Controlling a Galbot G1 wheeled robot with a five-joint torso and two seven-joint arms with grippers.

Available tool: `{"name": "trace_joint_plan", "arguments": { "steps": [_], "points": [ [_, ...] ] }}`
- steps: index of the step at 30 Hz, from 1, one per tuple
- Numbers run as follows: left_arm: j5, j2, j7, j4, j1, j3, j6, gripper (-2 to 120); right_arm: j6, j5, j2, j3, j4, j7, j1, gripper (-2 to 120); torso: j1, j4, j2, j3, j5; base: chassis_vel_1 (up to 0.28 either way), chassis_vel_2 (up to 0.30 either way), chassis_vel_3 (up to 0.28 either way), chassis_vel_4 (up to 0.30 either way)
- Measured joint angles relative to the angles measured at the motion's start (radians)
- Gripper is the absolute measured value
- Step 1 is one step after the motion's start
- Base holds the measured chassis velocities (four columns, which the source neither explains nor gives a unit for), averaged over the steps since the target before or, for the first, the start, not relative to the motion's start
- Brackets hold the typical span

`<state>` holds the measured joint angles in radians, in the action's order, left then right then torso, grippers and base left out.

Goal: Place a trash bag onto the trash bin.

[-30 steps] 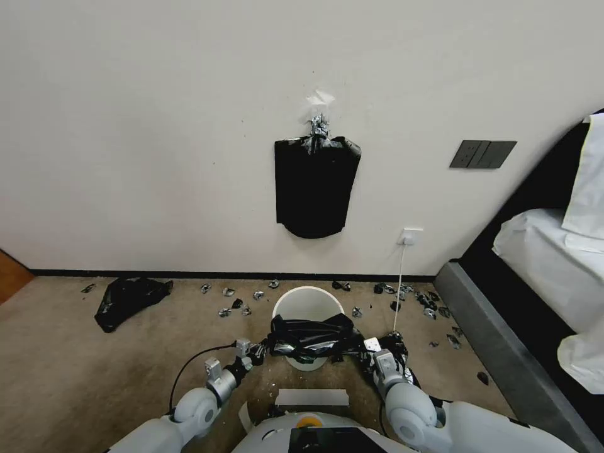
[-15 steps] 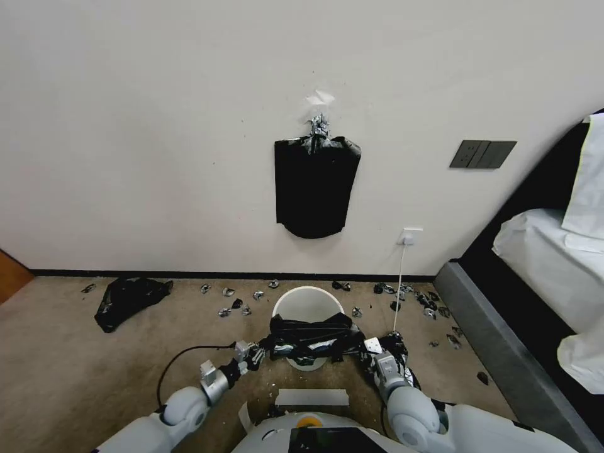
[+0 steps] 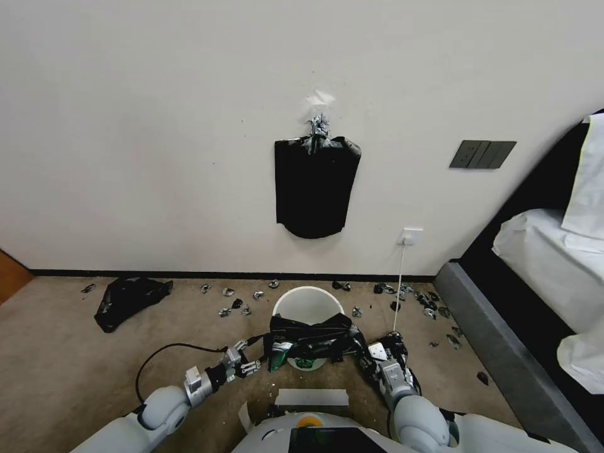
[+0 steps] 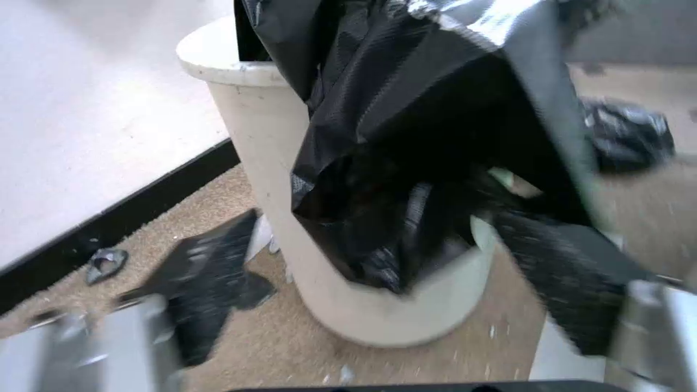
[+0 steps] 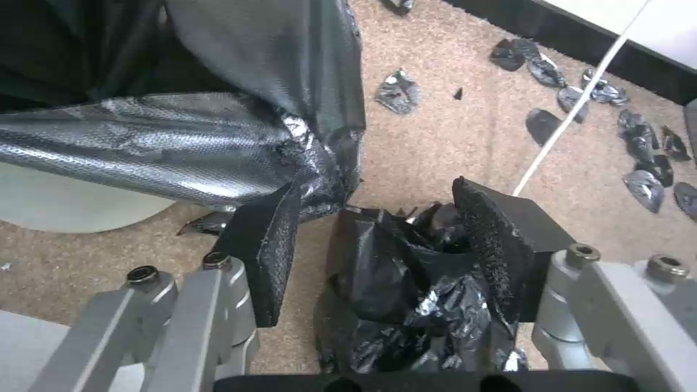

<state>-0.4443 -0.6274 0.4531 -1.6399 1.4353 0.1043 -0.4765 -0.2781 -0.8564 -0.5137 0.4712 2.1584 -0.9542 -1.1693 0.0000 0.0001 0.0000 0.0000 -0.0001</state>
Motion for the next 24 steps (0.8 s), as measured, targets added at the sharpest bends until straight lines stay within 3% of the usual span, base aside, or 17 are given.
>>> {"name": "trace_joint_plan", "arguments": {
  "steps": [9, 18, 21, 24],
  "points": [
    [0.008, 0.055, 0.017, -0.001, 0.001, 0.035, -0.025, 96, -0.002, 0.014, 0.009, -0.033, 0.017, -0.004, -0.035, 58, 0.000, -0.0001, 0.000, 0.000, 0.0001, 0.000, 0.000, 0.000, 0.000],
    [-0.042, 0.026, 0.024, -0.036, -0.019, 0.215, -0.043, 95, -0.015, 0.131, 0.059, -0.191, 0.036, 0.039, -0.141, 58, 0.000, -0.0003, 0.000, 0.000, 0.0001, 0.000, 0.000, 0.000, 0.000],
    [-0.076, 0.000, 0.020, -0.058, -0.036, 0.273, -0.022, 96, 0.003, 0.226, 0.078, -0.253, 0.024, 0.100, -0.143, 58, 0.000, -0.0003, 0.000, 0.000, 0.0002, 0.000, 0.000, 0.000, 0.000],
    [-0.112, -0.043, 0.010, -0.096, -0.036, 0.345, 0.007, 97, 0.094, 0.407, 0.105, -0.300, -0.035, 0.251, -0.083, 58, 0.000, -0.0003, 0.000, 0.000, 0.0003, 0.000, 0.000, 0.000, 0.000]
  ]
}}
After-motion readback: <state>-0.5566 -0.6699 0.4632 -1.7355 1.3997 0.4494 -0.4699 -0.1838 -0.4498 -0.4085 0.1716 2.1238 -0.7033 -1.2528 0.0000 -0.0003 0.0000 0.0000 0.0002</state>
